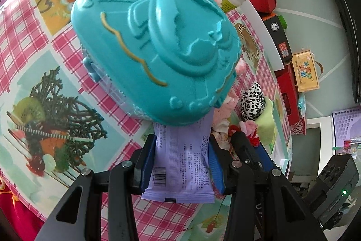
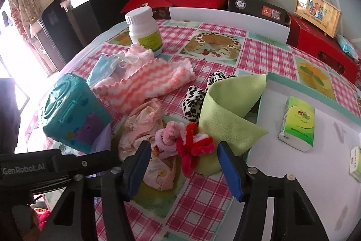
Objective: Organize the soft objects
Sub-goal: 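Hold the lavender packet in the left tool while the right tool grasps the red bow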
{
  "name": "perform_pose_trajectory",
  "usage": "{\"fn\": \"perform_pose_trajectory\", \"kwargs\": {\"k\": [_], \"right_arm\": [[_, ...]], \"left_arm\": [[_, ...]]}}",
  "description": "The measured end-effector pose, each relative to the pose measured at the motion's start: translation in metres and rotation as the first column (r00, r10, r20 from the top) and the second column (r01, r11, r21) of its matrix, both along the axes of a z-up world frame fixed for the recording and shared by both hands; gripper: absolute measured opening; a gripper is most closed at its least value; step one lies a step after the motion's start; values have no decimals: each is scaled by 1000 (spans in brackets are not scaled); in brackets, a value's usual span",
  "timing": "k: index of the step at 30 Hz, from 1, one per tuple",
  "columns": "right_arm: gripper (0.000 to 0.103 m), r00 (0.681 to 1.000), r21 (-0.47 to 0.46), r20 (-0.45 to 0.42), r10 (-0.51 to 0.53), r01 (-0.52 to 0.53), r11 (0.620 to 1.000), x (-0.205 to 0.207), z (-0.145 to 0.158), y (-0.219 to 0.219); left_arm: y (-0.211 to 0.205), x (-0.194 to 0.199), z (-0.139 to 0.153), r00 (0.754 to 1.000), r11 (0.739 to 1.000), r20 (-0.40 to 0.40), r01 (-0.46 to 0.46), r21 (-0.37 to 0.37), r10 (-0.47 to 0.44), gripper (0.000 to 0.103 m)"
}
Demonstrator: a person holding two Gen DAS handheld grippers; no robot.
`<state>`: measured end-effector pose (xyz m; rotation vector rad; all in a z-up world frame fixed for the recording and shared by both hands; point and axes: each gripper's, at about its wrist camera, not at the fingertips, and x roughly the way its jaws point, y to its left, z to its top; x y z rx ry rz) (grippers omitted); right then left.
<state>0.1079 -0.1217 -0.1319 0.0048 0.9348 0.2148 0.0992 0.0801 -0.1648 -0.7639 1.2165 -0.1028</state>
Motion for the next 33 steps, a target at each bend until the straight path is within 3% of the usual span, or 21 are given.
{"fn": "perform_pose_trajectory", "kwargs": {"k": [16,22,24,33], "right_arm": [[61,1000,-16,-24,-16,16,1000,9,-8,3],[52,999,-14,-27,-20,20,1000,9,-8,2],[43,1000,-14,-25,-18,18,1000,8,-8,3],[36,1000,2,-14,-10,10,1000,6,-4,3]], "left_arm": [[-6,1,2,1000,1000,-3,0,13,0,46],[-7,2,2,1000,1000,-4,2,15,-2,46],[-8,2,1,1000,1000,-4,1,15,-1,46],[-8,2,2,1000,1000,-4,1,16,-1,46]]}}
